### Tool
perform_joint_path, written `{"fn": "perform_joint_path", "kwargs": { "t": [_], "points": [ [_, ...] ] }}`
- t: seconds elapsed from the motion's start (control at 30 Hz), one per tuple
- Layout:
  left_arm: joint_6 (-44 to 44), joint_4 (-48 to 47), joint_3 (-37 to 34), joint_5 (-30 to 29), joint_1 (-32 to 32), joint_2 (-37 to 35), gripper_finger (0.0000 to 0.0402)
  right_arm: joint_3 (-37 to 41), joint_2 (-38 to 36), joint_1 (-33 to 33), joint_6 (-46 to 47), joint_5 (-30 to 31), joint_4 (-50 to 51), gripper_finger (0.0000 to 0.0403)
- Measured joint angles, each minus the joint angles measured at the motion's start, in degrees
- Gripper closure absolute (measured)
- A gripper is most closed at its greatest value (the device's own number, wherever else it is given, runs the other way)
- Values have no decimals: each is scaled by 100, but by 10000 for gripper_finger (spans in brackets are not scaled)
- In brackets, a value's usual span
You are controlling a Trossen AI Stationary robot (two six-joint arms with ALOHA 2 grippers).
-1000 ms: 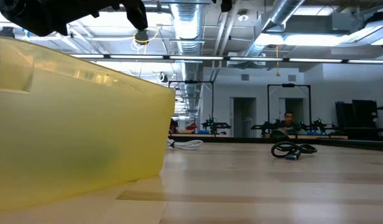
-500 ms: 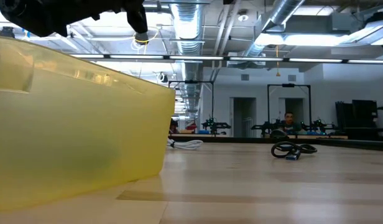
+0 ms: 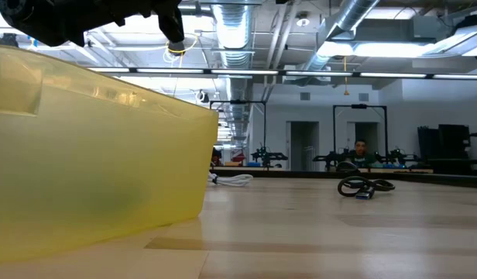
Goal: Pick and place USB-C Cables
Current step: Put the pink black charger cable into the yellow transparent bin
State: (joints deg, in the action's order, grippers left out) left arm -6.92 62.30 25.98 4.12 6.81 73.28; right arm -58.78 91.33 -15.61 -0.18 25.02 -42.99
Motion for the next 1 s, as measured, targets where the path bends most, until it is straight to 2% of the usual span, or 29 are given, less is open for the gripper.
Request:
{"fn": "perform_joint_path", "kwargs": {
  "t": [0.2, 0.57, 0.7, 0.9, 1.0],
  "points": [
    [18, -4, 0, 0, 0, 0, 390, 0, 0, 3, 13, -9, 7, 145],
    [18, -2, 0, -86, 0, 0, 390, 0, 2, 119, 211, -112, -32, 217],
    [15, -10, 0, -118, 0, 0, 390, 0, 4, 119, 211, -112, -32, 266],
    [-33, -52, -7, -163, 0, 0, 390, 0, 4, 117, 182, -110, 31, 380],
    [-40, -120, -7, -181, 0, 0, 390, 0, 2, 117, 198, -104, 56, 383]
  ]
}}
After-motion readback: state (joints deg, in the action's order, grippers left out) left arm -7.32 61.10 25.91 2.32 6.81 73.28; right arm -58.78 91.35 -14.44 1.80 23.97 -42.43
